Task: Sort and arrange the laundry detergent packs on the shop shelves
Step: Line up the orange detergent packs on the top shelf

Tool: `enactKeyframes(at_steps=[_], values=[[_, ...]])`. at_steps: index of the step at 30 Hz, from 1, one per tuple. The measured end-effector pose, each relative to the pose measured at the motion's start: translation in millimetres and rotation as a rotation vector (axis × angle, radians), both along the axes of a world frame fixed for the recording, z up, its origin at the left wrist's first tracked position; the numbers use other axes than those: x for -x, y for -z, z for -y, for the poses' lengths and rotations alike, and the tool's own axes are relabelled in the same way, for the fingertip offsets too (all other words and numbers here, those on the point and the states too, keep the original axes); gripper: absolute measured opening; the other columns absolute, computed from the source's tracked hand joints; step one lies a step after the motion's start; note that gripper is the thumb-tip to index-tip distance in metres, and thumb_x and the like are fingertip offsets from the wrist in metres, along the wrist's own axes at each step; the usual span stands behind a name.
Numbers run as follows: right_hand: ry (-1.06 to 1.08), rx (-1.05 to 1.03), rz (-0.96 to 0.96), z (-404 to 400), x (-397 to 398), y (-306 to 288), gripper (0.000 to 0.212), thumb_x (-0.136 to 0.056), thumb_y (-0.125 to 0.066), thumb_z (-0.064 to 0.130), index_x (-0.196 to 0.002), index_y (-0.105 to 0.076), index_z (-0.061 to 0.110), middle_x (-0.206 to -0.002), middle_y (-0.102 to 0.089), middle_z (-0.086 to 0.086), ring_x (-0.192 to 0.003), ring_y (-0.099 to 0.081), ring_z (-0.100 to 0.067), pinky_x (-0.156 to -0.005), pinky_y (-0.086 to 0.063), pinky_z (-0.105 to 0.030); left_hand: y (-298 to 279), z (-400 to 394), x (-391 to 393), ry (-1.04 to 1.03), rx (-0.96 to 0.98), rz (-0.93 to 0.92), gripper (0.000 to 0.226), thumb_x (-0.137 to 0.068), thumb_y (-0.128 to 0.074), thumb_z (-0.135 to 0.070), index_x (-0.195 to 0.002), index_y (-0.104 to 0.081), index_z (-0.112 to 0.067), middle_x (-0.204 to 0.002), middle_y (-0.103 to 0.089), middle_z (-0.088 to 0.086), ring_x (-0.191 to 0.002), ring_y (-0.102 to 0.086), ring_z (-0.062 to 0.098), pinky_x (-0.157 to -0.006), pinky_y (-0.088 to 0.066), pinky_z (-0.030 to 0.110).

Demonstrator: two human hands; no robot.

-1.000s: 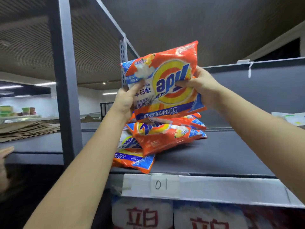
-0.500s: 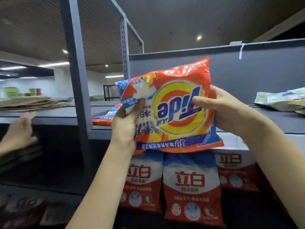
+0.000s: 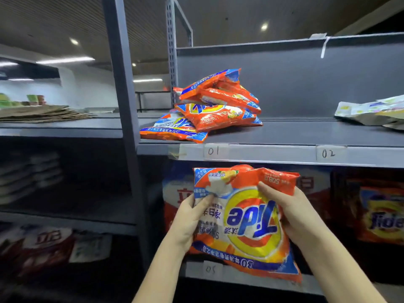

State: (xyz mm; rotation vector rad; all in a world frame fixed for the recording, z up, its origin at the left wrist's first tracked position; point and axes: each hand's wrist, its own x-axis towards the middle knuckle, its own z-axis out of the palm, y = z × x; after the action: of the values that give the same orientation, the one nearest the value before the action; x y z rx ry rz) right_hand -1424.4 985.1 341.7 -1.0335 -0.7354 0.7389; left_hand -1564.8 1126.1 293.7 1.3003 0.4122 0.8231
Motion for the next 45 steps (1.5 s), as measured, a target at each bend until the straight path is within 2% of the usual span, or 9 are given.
enactKeyframes(at_steps=[7,11,17,20,26,34,36,39,45], values=[[0.036,-0.096,-0.279,-1.3,24.5,48.3,0.054,-0.068,-0.074,0.022,-0.114,-0.06,-0.002,-0.099,-0.07,-0.024,-0.076,-0.07,-0.036,-0.07,-0.057,-0.054,86.5,30.0,24.2,0.214,0.51,0.136,0.086,-0.061,-0.076,-0.062,-0.128,-0.06,-0.01,-0.128,-0.059,0.019,-0.118,-0.057,0.036,-0.107,-0.035,0.051],[0.085,-0.127,-0.46,-7.1,36.7,81.8,0.106,-0.028,-0.096,0.038,-0.12,-0.059,0.003,-0.113,-0.066,-0.023,-0.095,-0.066,-0.041,-0.084,-0.05,-0.061,95.2,57.4,15.6,0.347,0.648,0.313,0.097,-0.033,-0.094,-0.049,-0.118,-0.067,-0.012,-0.127,-0.06,0.018,-0.117,-0.057,0.037,-0.099,-0.045,0.05],[0.171,-0.065,-0.553,14.9,33.1,136.1,0.058,-0.07,-0.067,0.022,-0.121,-0.057,-0.001,-0.1,-0.071,-0.018,-0.077,-0.071,-0.028,-0.072,-0.056,-0.045,105.9,61.2,13.2,0.109,0.599,0.167,0.069,-0.032,-0.096,-0.041,-0.092,-0.078,-0.012,-0.104,-0.071,0.019,-0.092,-0.07,0.032,-0.077,-0.058,0.044],[0.195,0.019,-0.425,33.8,25.8,158.6,0.075,-0.049,-0.087,0.031,-0.112,-0.063,0.0,-0.096,-0.071,-0.021,-0.076,-0.07,-0.03,-0.067,-0.059,-0.039,116.6,56.0,20.3,0.042,0.592,0.11,0.057,-0.068,-0.075,-0.024,-0.119,-0.061,-0.004,-0.108,-0.069,0.022,-0.094,-0.069,0.036,-0.08,-0.057,0.047],[0.263,0.377,-0.094,58.4,0.7,185.2,0.027,-0.081,-0.063,-0.005,-0.107,-0.064,0.002,-0.102,-0.071,-0.018,-0.083,-0.07,-0.021,-0.066,-0.057,-0.019,115.0,42.5,35.3,0.049,0.332,-0.05,0.045,-0.07,-0.071,-0.012,-0.113,-0.059,-0.006,-0.099,-0.072,0.017,-0.085,-0.071,0.032,-0.063,-0.058,0.034],[0.198,0.453,0.72,28.2,8.1,153.4,0.064,-0.076,-0.076,0.016,-0.125,-0.044,0.042,-0.128,-0.044,0.03,-0.12,-0.038,0.016,-0.09,-0.03,-0.001,75.2,15.0,37.4,0.067,-0.723,-0.716,0.031,-0.065,-0.072,-0.054,-0.082,-0.065,-0.029,-0.081,-0.071,-0.014,-0.078,-0.066,0.003,-0.074,-0.051,0.025],[0.052,0.469,0.746,19.1,17.8,143.6,0.068,-0.076,-0.077,0.017,-0.123,-0.04,0.049,-0.128,-0.041,0.034,-0.119,-0.038,0.017,-0.089,-0.034,0.0,62.3,12.3,35.3,0.11,-0.93,-0.792,0.022,-0.072,-0.073,-0.045,-0.074,-0.058,-0.028,-0.076,-0.068,-0.013,-0.073,-0.062,0.004,-0.068,-0.048,0.026],[-0.127,0.465,0.653,9.7,30.3,137.2,0.053,-0.074,-0.077,0.011,-0.114,-0.056,0.039,-0.113,-0.066,0.012,-0.106,-0.062,-0.004,-0.092,-0.052,-0.028,44.6,9.4,36.8,0.265,-1.041,-0.783,0.02,-0.072,-0.076,-0.035,-0.074,-0.058,-0.028,-0.076,-0.066,-0.009,-0.071,-0.061,0.004,-0.066,-0.05,0.028],[-0.018,0.346,0.416,7.8,49.3,139.8,0.025,-0.08,-0.068,0.002,-0.1,-0.07,0.016,-0.097,-0.074,-0.003,-0.094,-0.069,-0.019,-0.087,-0.053,-0.038,28.6,5.3,37.3,0.178,-1.059,-0.737,0.033,-0.073,-0.075,-0.038,-0.102,-0.061,-0.029,-0.094,-0.067,-0.013,-0.085,-0.061,0.002,-0.077,-0.054,0.032]])
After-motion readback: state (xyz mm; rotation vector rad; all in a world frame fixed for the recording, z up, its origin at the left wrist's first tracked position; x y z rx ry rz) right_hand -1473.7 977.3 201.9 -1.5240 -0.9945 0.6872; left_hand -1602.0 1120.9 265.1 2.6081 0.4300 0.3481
